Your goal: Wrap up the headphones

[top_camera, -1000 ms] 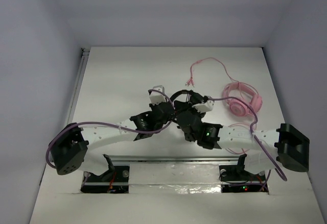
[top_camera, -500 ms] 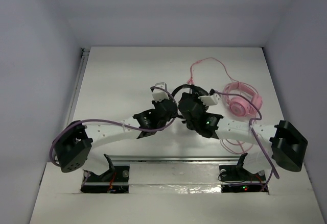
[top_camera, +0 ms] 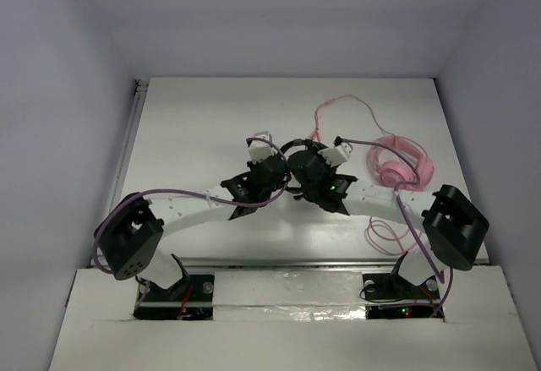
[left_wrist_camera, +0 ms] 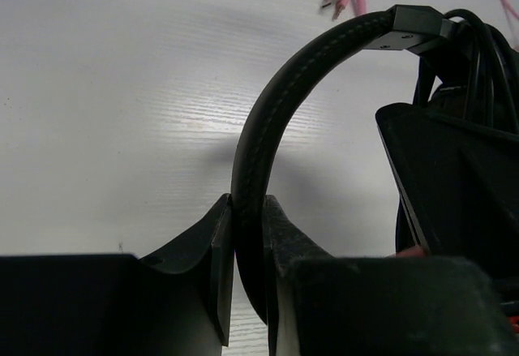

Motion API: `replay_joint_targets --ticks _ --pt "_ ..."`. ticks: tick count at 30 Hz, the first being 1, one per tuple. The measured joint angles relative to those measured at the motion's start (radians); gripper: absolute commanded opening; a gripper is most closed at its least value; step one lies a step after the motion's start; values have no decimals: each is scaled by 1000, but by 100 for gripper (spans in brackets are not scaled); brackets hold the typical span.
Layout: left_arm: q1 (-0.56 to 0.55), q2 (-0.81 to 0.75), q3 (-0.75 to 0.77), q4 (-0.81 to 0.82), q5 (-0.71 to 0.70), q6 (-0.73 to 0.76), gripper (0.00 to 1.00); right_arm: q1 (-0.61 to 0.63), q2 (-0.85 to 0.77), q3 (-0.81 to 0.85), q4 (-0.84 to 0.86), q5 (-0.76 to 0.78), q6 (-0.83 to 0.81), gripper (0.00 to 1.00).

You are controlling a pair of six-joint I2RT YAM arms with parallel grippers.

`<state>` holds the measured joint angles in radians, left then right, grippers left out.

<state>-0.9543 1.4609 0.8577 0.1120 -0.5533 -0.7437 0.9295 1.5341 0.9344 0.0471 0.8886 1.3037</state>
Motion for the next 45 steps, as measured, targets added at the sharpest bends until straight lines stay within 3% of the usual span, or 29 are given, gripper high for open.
replay_joint_targets --ticks 3,5,10,12,19,30,33,40,45 --pt "13 17 0 -13 41 8 0 -12 12 7 -47 -54 -12 16" --pt "20 23 0 -13 64 11 0 -16 16 14 -76 -85 -21 31" --pt "31 36 0 -3 128 15 0 -23 19 35 -152 -131 -45 32" --pt "34 43 0 6 149 18 0 -25 19 39 -171 -146 -58 40" --pt "58 81 -12 17 274 34 0 -20 30 71 -249 -216 -142 45" --pt "66 89 -27 3 307 68 0 -12 19 70 -303 -341 -256 55" --pt "64 88 -27 2 318 81 0 -21 -5 40 -282 -356 -261 59" --pt "59 88 -41 10 343 85 0 -78 -113 3 -148 -462 -263 57" --pt "58 88 -41 10 348 93 0 -100 -127 5 -70 -555 -296 62"
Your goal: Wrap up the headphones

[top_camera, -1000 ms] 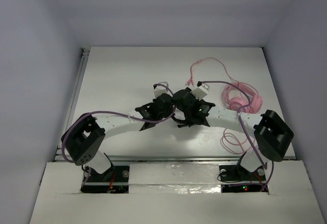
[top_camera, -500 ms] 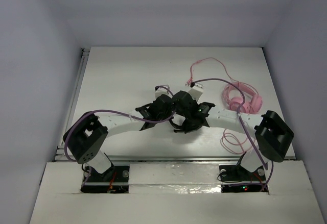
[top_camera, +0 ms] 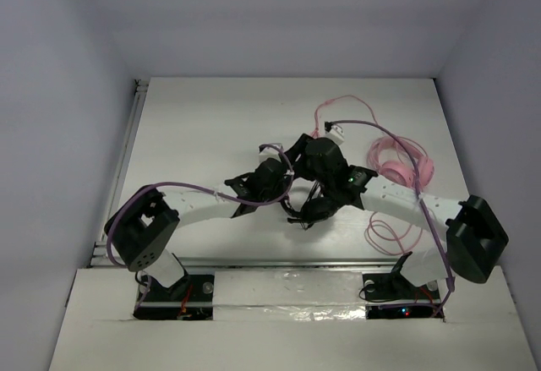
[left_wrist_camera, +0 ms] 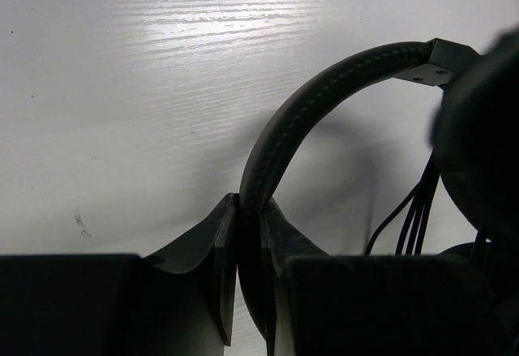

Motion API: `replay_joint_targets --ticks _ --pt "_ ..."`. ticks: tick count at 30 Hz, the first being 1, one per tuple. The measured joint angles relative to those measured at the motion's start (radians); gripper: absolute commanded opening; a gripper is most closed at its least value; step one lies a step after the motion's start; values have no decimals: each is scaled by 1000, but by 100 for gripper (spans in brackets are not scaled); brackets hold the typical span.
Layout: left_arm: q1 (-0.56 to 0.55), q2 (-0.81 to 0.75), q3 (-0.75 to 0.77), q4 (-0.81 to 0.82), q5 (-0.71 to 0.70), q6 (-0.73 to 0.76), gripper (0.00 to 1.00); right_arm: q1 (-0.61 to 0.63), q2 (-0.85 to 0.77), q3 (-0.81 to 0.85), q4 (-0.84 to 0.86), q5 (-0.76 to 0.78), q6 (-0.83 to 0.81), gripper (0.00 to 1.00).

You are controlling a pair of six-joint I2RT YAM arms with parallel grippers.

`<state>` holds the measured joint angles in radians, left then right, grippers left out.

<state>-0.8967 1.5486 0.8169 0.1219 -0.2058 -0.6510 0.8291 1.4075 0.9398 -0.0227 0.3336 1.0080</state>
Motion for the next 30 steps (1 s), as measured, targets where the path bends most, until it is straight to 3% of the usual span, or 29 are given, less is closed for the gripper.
replay_joint_targets --ticks 11,15,16,17,21,30 --pt "8 29 52 -5 -2 11 0 -30 -45 19 -33 -36 -56 60" --pt "36 41 76 -7 25 31 0 -42 -113 19 -50 -15 -78 50" --pt "45 42 80 -9 35 43 0 -44 -137 19 -54 -2 -84 43" --pt "52 42 85 -10 43 52 0 -45 -163 19 -55 14 -95 28" --pt "101 67 146 -41 68 71 0 -49 -296 19 -79 63 -140 5" --pt "224 180 268 -43 72 96 0 -49 -558 -27 -147 116 -249 6"
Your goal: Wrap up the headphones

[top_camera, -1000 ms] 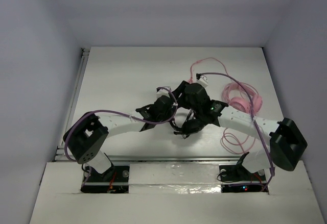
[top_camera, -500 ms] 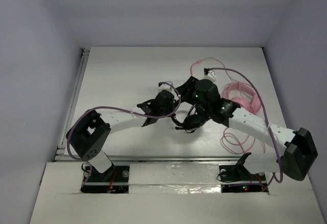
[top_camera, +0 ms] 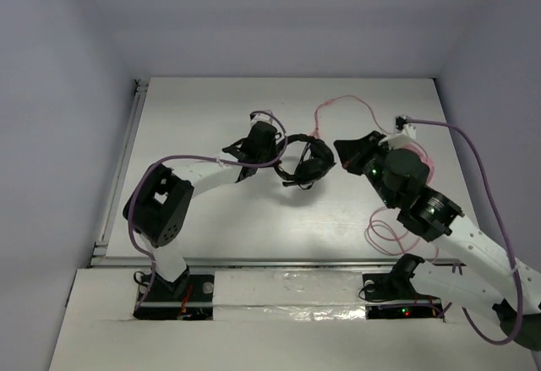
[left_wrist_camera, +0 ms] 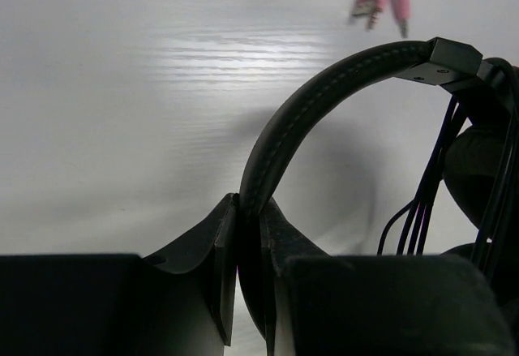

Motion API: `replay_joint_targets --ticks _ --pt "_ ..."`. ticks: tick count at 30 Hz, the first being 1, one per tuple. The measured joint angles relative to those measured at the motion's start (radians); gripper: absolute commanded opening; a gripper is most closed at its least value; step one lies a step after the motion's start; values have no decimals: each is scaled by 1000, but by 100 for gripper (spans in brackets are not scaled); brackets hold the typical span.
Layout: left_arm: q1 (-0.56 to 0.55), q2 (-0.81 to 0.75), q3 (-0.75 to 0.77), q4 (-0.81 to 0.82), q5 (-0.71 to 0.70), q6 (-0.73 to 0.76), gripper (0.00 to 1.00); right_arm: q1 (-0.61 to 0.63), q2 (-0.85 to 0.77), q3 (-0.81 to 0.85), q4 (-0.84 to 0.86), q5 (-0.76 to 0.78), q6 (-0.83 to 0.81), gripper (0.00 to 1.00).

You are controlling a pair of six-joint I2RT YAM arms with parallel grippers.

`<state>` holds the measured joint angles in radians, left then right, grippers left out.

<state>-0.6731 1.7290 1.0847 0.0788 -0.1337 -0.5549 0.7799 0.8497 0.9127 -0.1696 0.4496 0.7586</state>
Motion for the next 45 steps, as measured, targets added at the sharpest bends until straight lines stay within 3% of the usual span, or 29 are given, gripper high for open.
replay_joint_targets --ticks 9,13,22,25,26,28,34,45 --pt "57 46 -13 -18 -97 17 0 0 -227 -107 -149 76 -23 20" --pt "53 48 -43 -15 -130 19 26 0 -268 -112 -179 83 -25 29" --pt "53 -66 -124 -23 -174 8 60 0 -327 -99 -275 100 -52 47" --pt "53 -212 -130 -40 -169 7 73 0 -358 -35 -332 120 -76 76" --pt "53 -269 -132 -41 -162 10 77 0 -365 -7 -349 128 -86 99" --pt "53 -406 -135 -43 -148 18 99 0 -378 54 -375 153 -113 100" --pt "53 -775 -129 -69 -105 62 99 0 -422 162 -435 175 -168 100" --pt "53 -1067 -110 -198 -99 141 99 0 -558 194 -466 88 -190 100"
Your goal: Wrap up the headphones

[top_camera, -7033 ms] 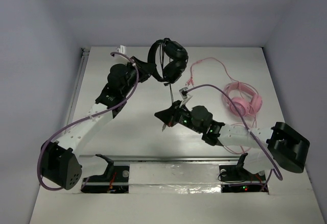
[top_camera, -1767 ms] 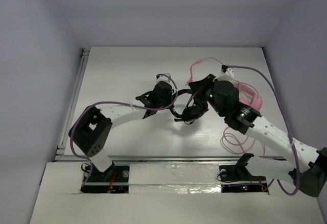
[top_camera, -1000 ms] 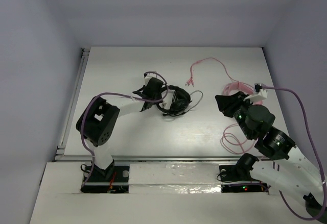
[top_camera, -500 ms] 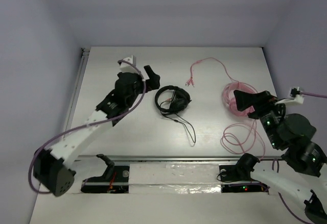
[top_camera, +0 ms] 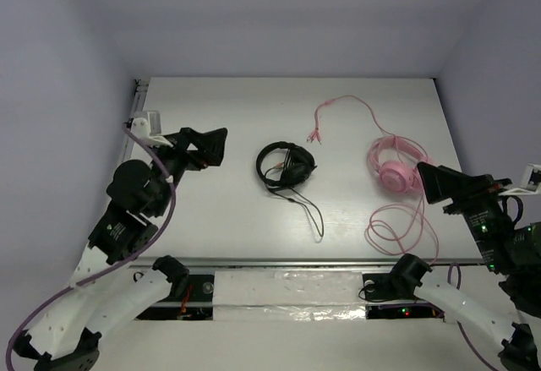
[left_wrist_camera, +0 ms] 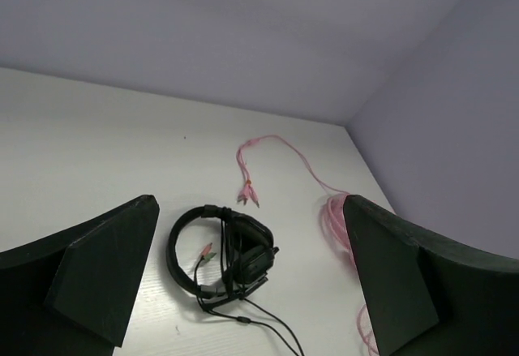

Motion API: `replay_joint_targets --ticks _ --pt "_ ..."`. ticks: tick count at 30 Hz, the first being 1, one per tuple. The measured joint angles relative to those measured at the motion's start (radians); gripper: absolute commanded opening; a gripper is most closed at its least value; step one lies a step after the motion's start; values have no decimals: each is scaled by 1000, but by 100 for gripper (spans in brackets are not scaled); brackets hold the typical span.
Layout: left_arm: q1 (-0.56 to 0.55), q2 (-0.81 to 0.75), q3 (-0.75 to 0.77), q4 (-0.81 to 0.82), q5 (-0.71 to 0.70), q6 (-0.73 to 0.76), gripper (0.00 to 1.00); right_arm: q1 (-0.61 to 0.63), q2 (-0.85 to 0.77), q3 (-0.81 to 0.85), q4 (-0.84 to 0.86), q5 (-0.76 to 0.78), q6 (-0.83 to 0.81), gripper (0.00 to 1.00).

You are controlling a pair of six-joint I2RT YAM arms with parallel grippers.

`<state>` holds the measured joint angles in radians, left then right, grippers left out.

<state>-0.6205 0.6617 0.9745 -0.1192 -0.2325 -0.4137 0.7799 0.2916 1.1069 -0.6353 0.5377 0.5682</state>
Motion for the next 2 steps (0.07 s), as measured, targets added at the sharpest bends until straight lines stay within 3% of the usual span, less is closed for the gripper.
replay_joint_targets --ticks 2 --pt "0 -24 -2 2 2 11 99 0 6 0 -1 -11 0 100"
